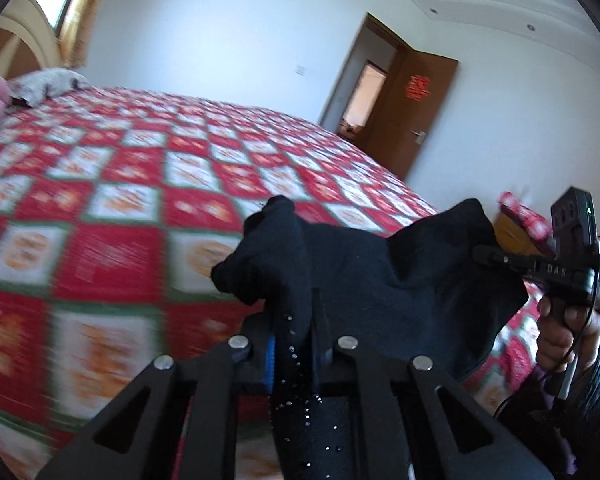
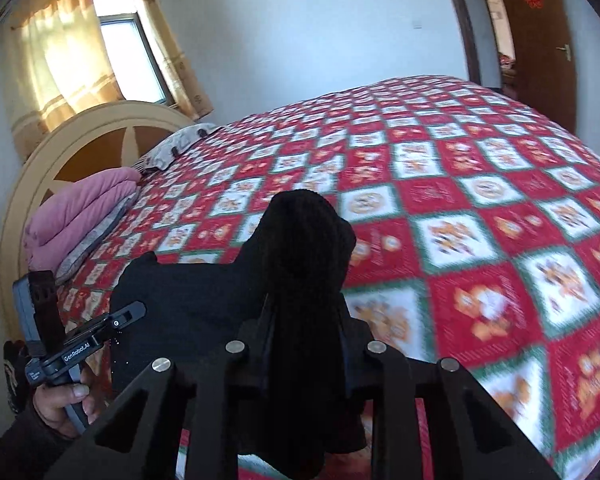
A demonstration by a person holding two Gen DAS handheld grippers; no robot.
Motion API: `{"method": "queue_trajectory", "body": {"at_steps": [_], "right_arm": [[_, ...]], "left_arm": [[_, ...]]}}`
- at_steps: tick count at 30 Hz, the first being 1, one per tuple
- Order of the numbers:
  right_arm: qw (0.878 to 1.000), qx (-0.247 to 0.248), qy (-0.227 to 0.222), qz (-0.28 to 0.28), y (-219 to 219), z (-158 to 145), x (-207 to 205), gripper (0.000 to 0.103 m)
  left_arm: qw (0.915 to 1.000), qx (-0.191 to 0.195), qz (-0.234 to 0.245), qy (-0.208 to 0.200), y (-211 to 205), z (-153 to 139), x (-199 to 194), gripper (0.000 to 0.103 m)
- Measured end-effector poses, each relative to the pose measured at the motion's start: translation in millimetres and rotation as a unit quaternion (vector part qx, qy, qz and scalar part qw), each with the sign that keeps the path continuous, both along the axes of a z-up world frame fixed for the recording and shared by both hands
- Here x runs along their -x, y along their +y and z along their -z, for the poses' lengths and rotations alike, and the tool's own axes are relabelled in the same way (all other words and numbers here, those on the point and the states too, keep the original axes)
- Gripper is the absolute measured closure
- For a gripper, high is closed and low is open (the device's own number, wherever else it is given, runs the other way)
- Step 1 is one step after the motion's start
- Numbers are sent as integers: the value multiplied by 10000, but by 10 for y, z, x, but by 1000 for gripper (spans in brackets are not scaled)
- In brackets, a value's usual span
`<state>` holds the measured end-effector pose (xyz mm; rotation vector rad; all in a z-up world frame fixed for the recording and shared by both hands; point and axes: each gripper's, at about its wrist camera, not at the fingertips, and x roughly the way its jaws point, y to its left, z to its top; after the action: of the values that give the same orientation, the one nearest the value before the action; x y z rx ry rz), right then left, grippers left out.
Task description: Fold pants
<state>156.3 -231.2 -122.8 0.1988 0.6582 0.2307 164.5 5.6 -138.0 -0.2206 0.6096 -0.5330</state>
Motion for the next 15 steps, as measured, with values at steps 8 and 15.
{"method": "queue_trajectory", "body": {"at_steps": [8,15], "right_arm": [[9962,-45,118,-863,1024,-70,-1028,78],[9917,48,264,-1256,1811,147,-1700,78]], "left_arm": [[9927,-336,-1144,-187,883,-87,-354,90],[9850,-604,-1609,139,1334,197,-639,89]]}}
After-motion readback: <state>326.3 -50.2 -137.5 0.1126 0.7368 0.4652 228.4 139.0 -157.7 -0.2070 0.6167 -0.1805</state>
